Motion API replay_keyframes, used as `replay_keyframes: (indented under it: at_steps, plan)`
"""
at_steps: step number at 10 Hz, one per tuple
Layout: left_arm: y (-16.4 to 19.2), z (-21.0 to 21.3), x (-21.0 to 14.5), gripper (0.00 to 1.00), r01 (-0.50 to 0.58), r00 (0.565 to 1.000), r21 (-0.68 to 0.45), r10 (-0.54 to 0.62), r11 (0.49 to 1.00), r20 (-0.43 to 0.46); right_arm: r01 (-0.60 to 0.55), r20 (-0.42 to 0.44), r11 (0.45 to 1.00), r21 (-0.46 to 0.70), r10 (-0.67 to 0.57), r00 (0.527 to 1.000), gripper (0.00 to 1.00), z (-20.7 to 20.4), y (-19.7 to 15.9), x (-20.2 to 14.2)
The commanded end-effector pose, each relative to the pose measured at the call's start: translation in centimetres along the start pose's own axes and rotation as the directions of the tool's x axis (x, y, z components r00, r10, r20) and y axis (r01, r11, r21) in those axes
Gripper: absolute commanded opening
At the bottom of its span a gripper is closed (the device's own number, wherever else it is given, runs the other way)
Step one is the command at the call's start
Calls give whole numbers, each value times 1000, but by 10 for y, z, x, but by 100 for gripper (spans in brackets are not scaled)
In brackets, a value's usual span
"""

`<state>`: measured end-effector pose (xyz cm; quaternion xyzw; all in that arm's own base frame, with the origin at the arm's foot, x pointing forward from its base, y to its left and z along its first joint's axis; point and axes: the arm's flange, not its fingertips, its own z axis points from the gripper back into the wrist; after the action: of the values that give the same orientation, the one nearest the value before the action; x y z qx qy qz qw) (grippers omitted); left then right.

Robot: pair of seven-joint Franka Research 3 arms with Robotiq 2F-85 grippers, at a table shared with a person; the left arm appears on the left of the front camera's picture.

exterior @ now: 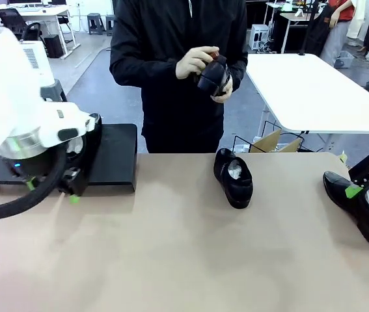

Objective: Organize the shoes by placing them on the stand.
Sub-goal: Pick up one Shoe and place it in the middle of the table.

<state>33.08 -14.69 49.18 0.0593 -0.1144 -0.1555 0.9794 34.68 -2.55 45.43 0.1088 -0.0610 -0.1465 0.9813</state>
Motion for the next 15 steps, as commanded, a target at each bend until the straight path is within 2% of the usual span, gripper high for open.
replay_keyframes:
  at_steps: [1,2,3,4,5,8,9,10,12,13,15]
  plan:
    - [33,14,-8,94,-30,999,-20,29,999,-21,-8,-1,1000,3,8,1000,100,1,0,-1]
    - [41,8,-4,94,-42,998,-39,40,998,-45,-8,-1,1000,3,8,1000,100,1,0,-1]
    - [16,8,-9,94,-23,1000,-2,23,1000,-19,0,0,1000,0,0,1000,100,0,0,0]
    - [16,8,-9,94,-23,1000,-2,23,1000,-19,-176,-4,979,-98,177,984,100,-11,17,-16]
    - [16,8,-9,94,-23,1000,-2,23,1000,-19,-165,4,977,-132,167,986,100,-14,17,4]
    - [16,8,-9,94,-23,1000,-2,23,1000,-19,-289,-2,948,-133,291,957,100,-15,12,65]
    - [16,8,-9,94,-23,1000,-2,23,1000,-19,-279,-14,952,-129,280,960,100,-19,16,81]
    - [16,8,-9,94,-23,1000,-2,23,1000,-19,-241,-9,961,-136,242,970,100,-15,15,34]
    - [16,8,-9,94,-23,1000,-2,23,1000,-19,-241,-9,961,-136,242,970,100,-15,15,34]
    - [16,8,-9,94,-23,1000,-2,23,1000,-19,-252,-17,958,-135,252,967,100,-19,14,56]
    - [16,8,-9,94,-23,1000,-2,23,1000,-19,-262,-132,959,-106,248,960,100,-38,33,82]
